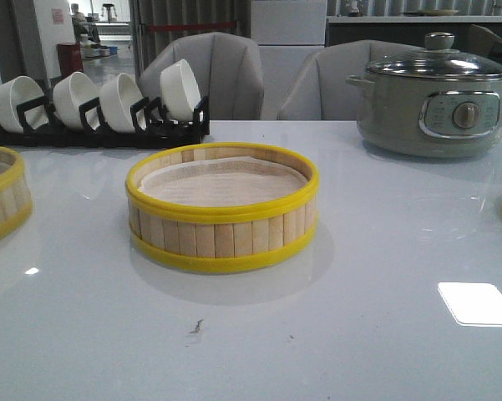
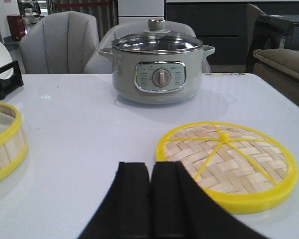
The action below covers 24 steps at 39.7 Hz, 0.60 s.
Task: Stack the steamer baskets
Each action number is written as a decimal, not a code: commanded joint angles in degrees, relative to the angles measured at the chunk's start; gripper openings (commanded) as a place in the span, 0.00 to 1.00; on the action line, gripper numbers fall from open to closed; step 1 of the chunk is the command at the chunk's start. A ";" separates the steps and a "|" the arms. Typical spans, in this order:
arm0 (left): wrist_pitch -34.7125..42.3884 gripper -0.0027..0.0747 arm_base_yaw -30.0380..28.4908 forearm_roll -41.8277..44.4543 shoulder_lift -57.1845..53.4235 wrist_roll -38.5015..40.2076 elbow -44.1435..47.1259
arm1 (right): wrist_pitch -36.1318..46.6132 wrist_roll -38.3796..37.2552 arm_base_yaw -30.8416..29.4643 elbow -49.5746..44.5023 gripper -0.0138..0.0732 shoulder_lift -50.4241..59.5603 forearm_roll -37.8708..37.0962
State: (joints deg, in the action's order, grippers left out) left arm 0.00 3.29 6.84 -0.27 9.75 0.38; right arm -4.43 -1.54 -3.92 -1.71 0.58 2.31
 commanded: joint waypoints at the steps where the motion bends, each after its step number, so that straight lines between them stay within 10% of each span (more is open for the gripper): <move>1: 4.29 0.14 0.23 0.66 -0.74 0.33 -0.73 | 5.17 0.21 0.03 0.81 0.24 1.20 0.01; 24: -37.35 0.14 0.56 8.81 43.76 0.22 -62.47 | 5.17 0.21 0.03 0.81 0.24 1.20 0.01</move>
State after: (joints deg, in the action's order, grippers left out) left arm -36.79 3.31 14.75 36.89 9.75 -54.35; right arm -4.43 -1.54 -3.92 -1.71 0.58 2.31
